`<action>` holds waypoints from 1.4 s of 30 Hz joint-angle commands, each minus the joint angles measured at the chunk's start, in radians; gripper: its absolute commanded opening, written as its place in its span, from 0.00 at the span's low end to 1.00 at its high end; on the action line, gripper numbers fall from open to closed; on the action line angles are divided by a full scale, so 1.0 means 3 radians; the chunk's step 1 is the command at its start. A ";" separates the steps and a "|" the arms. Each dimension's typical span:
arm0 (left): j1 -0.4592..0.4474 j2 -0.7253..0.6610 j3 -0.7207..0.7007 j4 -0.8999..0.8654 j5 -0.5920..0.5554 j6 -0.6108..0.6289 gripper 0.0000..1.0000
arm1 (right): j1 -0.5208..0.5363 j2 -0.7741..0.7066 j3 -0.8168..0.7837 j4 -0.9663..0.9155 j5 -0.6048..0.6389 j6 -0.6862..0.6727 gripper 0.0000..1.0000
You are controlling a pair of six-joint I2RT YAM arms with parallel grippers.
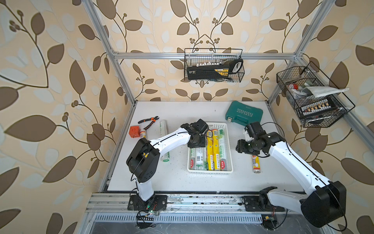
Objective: Put the plastic wrap into the basket
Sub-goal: Place the plastic wrap in the basket.
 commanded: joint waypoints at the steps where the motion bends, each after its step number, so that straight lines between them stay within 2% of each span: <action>1: -0.0080 -0.0030 0.0137 -0.0022 -0.0058 -0.0042 0.38 | -0.0016 0.0001 -0.0073 -0.0020 -0.0035 -0.0046 0.62; 15: -0.0132 -0.0021 0.0035 -0.0060 -0.0127 -0.0063 0.39 | -0.0019 0.0046 -0.0083 -0.0018 -0.0046 -0.0068 0.62; 23: -0.0132 0.0087 0.0126 -0.0189 -0.0243 -0.0054 0.48 | -0.0024 0.0048 -0.0068 -0.0016 -0.0027 -0.0082 0.62; 34: -0.0131 -0.0003 0.0296 -0.0328 -0.0357 -0.0044 0.73 | -0.0189 0.0104 -0.0079 -0.0016 0.0098 -0.0085 0.63; 38: -0.0129 -0.0108 0.0360 -0.0354 -0.0369 -0.0004 0.78 | -0.0276 0.0124 -0.0081 -0.0015 0.0251 -0.0043 0.64; 42: -0.0127 -0.0281 0.0363 -0.0413 -0.0564 0.0022 0.83 | -0.0339 0.0137 -0.0165 0.0097 0.0467 0.0014 0.68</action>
